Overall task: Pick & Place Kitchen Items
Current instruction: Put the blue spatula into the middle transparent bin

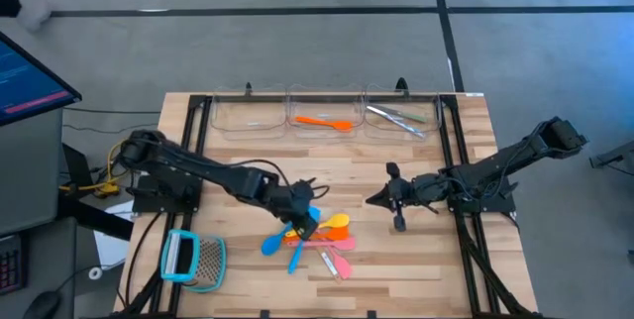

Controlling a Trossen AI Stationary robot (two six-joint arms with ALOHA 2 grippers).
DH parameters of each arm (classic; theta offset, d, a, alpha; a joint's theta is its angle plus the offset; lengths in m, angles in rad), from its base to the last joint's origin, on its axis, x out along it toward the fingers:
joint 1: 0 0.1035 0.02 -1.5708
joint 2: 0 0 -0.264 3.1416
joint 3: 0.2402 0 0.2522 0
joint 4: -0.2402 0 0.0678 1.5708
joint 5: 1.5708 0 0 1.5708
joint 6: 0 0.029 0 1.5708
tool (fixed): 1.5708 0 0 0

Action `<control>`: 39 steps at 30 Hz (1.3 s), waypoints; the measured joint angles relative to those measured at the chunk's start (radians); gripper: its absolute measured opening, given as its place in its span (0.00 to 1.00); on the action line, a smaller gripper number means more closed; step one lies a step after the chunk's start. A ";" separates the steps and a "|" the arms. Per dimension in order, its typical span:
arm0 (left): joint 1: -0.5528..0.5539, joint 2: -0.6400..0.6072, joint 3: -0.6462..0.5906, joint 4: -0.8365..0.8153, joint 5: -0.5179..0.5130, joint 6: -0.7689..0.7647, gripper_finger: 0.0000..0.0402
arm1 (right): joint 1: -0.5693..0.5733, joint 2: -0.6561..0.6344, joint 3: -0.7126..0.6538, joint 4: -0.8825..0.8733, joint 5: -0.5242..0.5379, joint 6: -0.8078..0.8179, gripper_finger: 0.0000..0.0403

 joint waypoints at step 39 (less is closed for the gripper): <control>-0.024 0.202 0.064 -0.149 -0.060 0.108 0.00 | 0.007 0.000 0.000 -0.005 0.003 -0.001 0.00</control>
